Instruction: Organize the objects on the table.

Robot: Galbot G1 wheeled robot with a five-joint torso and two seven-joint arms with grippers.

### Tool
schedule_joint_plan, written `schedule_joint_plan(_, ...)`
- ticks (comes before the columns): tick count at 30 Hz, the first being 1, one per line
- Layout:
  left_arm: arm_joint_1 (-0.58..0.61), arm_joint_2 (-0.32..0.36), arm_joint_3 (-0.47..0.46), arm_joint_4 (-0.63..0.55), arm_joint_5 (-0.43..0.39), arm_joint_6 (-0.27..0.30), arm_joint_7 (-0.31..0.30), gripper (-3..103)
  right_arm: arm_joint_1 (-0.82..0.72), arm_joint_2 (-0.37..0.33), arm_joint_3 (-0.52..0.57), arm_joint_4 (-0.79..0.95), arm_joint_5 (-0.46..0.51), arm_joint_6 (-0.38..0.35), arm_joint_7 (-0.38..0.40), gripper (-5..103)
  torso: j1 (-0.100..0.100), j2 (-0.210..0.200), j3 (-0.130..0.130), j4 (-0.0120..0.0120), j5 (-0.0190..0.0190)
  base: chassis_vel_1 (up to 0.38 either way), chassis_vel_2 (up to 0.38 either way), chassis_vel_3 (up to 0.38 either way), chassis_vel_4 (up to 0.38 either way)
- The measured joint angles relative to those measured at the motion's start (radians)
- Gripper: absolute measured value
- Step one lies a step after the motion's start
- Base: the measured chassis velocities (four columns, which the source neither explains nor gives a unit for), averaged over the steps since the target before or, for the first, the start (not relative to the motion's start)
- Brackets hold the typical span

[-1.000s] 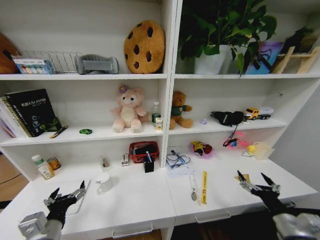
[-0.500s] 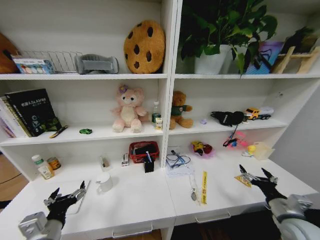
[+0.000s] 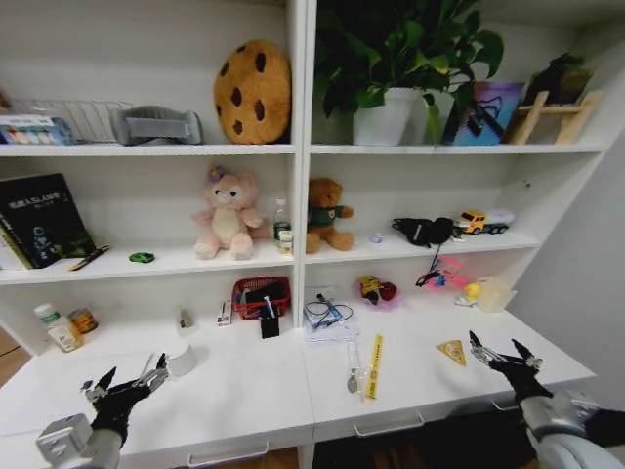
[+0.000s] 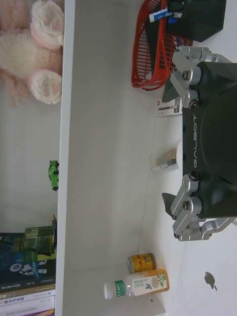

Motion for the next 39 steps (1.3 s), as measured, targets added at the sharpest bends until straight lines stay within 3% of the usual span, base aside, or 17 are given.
schedule_joint_plan(9,0.000,0.000,0.000,0.000,0.000,0.000,-0.001,100,0.169,-0.071,-0.146,-0.217,-0.057,-0.027,-0.055,100,0.000,0.000,0.000,0.0002,-0.0003,0.019,0.023,-0.001,-0.010)
schedule_joint_plan(16,0.000,0.000,0.000,0.000,0.000,0.000,-0.001,100,0.236,-0.079,-0.213,-0.318,-0.071,-0.045,-0.056,100,0.000,0.000,0.000,-0.0001,-0.0001,0.000,0.000,0.000,0.000)
schedule_joint_plan(21,0.000,0.000,0.000,0.000,0.000,0.000,-0.001,100,0.284,-0.087,-0.258,-0.368,-0.078,-0.067,-0.056,79,0.000,0.000,0.000,0.0001,-0.0006,0.000,0.000,0.000,0.000)
schedule_joint_plan(22,0.000,0.000,0.000,0.000,0.000,0.000,-0.001,100,0.284,-0.087,-0.258,-0.368,-0.078,-0.067,-0.056,79,0.000,0.000,0.000,0.0001,-0.0006,0.000,0.000,0.000,0.000)
schedule_joint_plan(29,0.000,0.000,0.000,0.000,0.000,0.000,-0.001,100,0.315,-0.085,-0.288,-0.377,-0.080,-0.072,-0.055,47,0.000,0.000,0.000,0.0000,-0.0004,0.000,0.000,0.000,0.000)
schedule_joint_plan(33,0.000,0.000,0.000,0.000,0.000,0.000,-0.001,100,0.320,-0.086,-0.290,-0.386,-0.080,-0.072,-0.055,41,0.000,0.000,0.000,0.0001,-0.0004,0.000,0.000,0.000,0.000)
schedule_joint_plan(35,0.000,0.000,0.000,0.000,0.000,0.000,-0.001,100,0.319,-0.088,-0.290,-0.392,-0.080,-0.072,-0.057,25,0.000,0.000,0.000,0.0000,-0.0006,0.000,0.000,0.000,0.000)
schedule_joint_plan(39,0.000,0.000,0.000,0.000,0.000,0.000,-0.001,100,0.315,-0.088,-0.287,-0.394,-0.080,-0.071,-0.059,20,0.000,0.000,0.000,0.0001,-0.0006,0.000,0.000,0.000,0.000)
